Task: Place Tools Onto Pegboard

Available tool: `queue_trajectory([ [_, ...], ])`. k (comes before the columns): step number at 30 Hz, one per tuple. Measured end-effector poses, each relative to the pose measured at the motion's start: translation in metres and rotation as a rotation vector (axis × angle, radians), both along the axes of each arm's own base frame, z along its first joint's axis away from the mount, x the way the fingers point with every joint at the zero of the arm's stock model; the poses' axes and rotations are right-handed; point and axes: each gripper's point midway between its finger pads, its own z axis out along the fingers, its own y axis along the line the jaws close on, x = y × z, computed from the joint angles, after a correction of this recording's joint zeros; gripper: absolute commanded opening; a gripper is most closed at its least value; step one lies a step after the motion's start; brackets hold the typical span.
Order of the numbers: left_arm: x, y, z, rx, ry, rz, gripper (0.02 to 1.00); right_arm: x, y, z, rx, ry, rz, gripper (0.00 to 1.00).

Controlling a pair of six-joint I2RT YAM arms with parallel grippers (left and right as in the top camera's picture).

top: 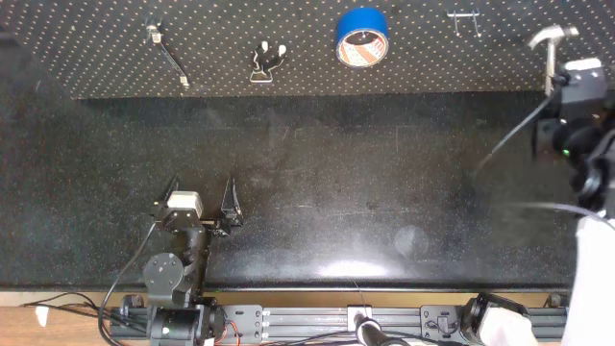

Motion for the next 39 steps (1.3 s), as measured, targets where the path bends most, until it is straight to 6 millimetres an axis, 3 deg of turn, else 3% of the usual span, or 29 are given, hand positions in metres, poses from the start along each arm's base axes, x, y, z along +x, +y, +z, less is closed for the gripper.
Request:
queue_trajectory([
  [2,0.000,0.000,0.000,0.000,0.000,0.000,0.996,0.008,0.035,0.021,0.020,-0.083,0.078,0.073],
  [10,0.000,0.000,0.000,0.000,0.000,0.000,0.996,0.023,0.083,0.035,0.084,-0.149,0.172,0.073],
  [17,0.000,0.000,0.000,0.000,0.000,0.000,0.996,0.055,0.081,-0.011,0.131,-0.037,0.137,0.073],
  [23,0.000,0.000,0.000,0.000,0.000,0.000,0.996,0.076,0.091,-0.027,0.155,-0.029,0.147,0.073],
  [37,0.000,0.000,0.000,0.000,0.000,0.000,0.996,0.088,0.091,-0.073,0.192,0.085,0.117,0.080],
  [38,0.000,0.000,0.000,0.000,0.000,0.000,0.996,0.088,0.091,-0.073,0.193,0.085,0.116,0.231],
  [39,0.000,0.000,0.000,0.000,0.000,0.000,0.996,0.088,0.091,-0.073,0.194,0.085,0.116,0.459],
])
